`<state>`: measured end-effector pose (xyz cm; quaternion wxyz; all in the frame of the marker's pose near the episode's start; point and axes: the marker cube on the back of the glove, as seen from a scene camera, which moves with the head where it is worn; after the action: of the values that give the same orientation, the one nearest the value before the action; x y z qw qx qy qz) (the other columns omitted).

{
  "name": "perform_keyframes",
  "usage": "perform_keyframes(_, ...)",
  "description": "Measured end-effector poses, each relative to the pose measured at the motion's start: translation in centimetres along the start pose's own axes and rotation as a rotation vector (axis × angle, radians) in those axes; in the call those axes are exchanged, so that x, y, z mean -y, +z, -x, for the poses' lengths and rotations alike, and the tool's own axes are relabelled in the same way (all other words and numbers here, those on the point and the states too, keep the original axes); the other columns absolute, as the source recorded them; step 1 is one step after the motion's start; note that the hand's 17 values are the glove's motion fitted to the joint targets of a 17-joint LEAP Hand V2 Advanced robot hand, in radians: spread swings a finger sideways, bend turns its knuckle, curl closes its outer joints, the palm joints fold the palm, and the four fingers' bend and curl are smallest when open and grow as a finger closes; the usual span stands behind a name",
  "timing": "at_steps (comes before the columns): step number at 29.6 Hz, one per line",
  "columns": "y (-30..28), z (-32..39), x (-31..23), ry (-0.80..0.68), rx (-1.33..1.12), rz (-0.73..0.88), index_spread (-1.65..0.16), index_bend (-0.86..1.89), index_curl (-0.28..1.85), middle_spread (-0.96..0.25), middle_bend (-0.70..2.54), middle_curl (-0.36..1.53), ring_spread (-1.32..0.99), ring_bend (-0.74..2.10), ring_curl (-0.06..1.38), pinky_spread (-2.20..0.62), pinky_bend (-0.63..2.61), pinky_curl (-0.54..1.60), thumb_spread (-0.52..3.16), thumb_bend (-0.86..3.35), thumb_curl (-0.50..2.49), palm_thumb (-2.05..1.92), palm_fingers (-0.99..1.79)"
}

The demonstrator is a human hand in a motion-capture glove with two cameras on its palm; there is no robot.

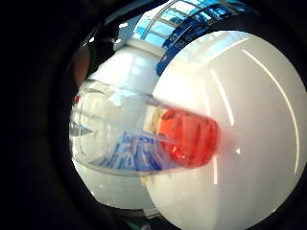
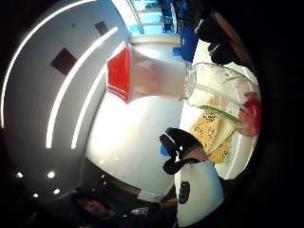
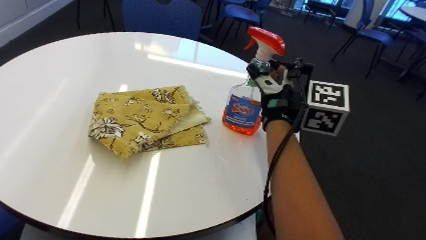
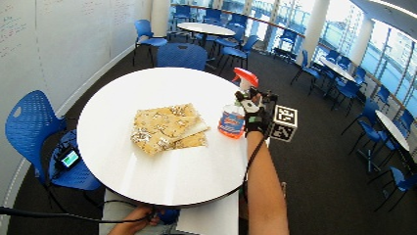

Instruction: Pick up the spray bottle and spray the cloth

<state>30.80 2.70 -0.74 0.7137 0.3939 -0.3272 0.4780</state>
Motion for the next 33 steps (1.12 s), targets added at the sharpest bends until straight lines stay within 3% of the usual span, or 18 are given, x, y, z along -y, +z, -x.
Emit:
perform_keyframes(7,0.0,-0.4,0.9,-0.048,-0.112,-0.048,-0.35,0.18,0.28,-0.23,0.43,0.42,-0.21,0.46,0.36,0.03,0.1,0.24,0.83,-0.05,0.32,0.68,0.85)
perform_keyframes(12,-0.5,-0.1,1.5,0.009,-0.151,-0.048,-0.35,0.16,0.3,-0.23,0.44,0.42,-0.22,0.5,0.37,0.01,0.12,0.22,0.81,-0.05,0.32,0.65,1.01)
perform_keyframes(23,-1.1,2.0,3.1,0.107,-0.198,0.159,-0.33,0.14,0.3,-0.26,0.54,0.46,-0.22,0.57,0.42,-0.05,0.13,0.25,0.79,-0.03,0.33,0.68,1.12)
perform_keyframes(33,-0.7,3.5,4.3,0.154,-0.059,0.344,-0.33,0.27,0.38,-0.27,0.48,0.45,-0.23,0.51,0.41,-0.05,0.12,0.23,0.72,0.03,0.41,0.89,1.16)
